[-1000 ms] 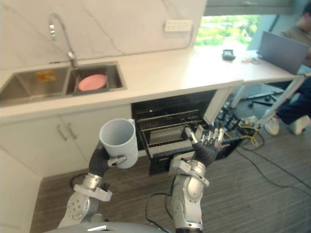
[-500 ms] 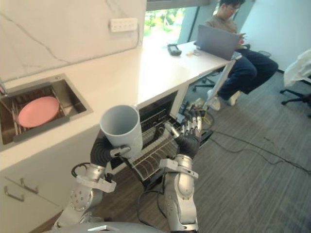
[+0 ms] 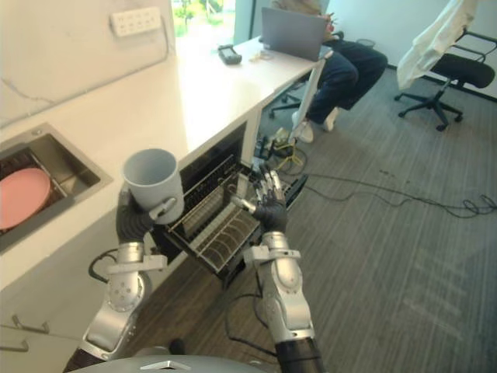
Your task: Walk over to the sink, pick up the cup, carry it to the dishwasher, place the cup inside the dishwasher, then close the dishwasher door
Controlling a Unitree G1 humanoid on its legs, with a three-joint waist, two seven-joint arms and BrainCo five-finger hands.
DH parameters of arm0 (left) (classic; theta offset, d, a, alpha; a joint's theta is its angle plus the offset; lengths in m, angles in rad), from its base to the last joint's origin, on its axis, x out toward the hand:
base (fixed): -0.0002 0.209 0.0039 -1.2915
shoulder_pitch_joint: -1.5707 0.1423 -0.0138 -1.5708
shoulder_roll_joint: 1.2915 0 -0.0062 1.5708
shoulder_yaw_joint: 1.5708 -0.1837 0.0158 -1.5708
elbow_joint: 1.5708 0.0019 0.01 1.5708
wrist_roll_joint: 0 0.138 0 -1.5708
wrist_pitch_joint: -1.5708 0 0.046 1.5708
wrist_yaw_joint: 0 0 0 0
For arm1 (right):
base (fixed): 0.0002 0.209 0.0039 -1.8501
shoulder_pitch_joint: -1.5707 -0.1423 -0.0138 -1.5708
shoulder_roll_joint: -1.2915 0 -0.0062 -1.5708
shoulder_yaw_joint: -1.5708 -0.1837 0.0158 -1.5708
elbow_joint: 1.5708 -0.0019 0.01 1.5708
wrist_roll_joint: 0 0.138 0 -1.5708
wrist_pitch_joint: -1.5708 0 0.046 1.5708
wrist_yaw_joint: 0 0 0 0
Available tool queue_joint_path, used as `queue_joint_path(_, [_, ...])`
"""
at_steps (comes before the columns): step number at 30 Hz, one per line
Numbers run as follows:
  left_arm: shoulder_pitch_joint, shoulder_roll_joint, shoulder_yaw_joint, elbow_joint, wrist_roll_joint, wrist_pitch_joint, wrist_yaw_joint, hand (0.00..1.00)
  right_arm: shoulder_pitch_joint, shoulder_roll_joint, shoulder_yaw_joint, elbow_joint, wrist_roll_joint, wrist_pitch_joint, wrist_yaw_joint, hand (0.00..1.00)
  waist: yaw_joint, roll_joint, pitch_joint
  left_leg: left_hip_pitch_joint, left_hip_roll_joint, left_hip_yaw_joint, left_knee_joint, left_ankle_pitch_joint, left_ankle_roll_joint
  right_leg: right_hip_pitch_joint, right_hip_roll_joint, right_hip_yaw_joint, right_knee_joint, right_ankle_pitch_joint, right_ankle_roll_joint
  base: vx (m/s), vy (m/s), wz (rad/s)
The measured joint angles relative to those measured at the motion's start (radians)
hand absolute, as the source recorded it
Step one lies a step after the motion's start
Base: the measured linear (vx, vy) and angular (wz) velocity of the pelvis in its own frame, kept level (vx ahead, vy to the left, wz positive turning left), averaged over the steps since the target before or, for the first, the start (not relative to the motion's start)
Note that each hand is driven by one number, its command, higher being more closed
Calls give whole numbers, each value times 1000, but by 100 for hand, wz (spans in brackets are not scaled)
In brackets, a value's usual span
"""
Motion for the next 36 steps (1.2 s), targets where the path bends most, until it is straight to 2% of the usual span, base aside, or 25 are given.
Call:
queue_joint_path(2, [-10, -1, 27, 39, 71, 18, 69, 100, -8, 0, 41, 1, 19, 26, 3, 0, 11, -3, 0, 19, -9, -10, -61, 43, -1, 3, 0, -7, -14, 9, 17, -69, -20, 16])
queue_joint_path(5, [-17, -2, 42, 67, 164, 34, 140, 100, -14, 0, 78, 14, 49, 32, 15, 0, 13, -1, 1, 48, -12, -29, -159, 116, -8, 2, 6, -32, -24, 15, 33, -48, -37, 21])
queue_joint_path(8, [-22, -12, 42, 110, 243, 48, 186, 100, -38, -2, 87, 14, 89, 32, 24, 0, 11, -2, 1, 58, -11, -35, -193, 145, -5, 5, 10, -43, -31, 19, 38, -44, -20, 11])
queue_joint_path(15, [-65, -13, 33, 130, 348, 84, 204, 100, -58, -2, 121, 14, 137, 31, 47, 0, 5, -1, 1, 69, -22, -50, -199, 151, 2, 25, 3, -52, -41, 24, 45, -14, 17, 5])
queue_joint_path(24, [-72, -12, -3, 192, 370, 115, 242, 100, -58, -3, 192, 14, 137, 39, 50, 0, 3, -1, 0, 67, -26, -54, -199, 151, -1, 32, 3, -57, -63, 31, 42, 0, 0, 0])
queue_joint_path(27, [-72, -11, -9, 191, 393, 116, 243, 100, -57, -3, 208, 13, 137, 59, 58, 0, 3, -1, 0, 67, -26, -55, -199, 151, -1, 32, 3, -58, -67, 32, 42, 0, 0, 0])
queue_joint_path(31, [-74, -11, -38, 192, 411, 118, 243, 100, -58, -4, 249, 13, 137, 62, 60, 0, 6, -2, -1, 62, -26, -57, -199, 153, 1, 32, 5, -61, -70, 35, 45, 8, -2, 0])
queue_joint_path(36, [-107, -12, -58, 192, 446, 120, 243, 100, -58, -5, 279, 15, 163, 99, 56, 0, 5, 0, -3, 50, -31, -75, -193, 166, 6, 34, 5, -78, -76, 44, 51, 23, 0, 10])
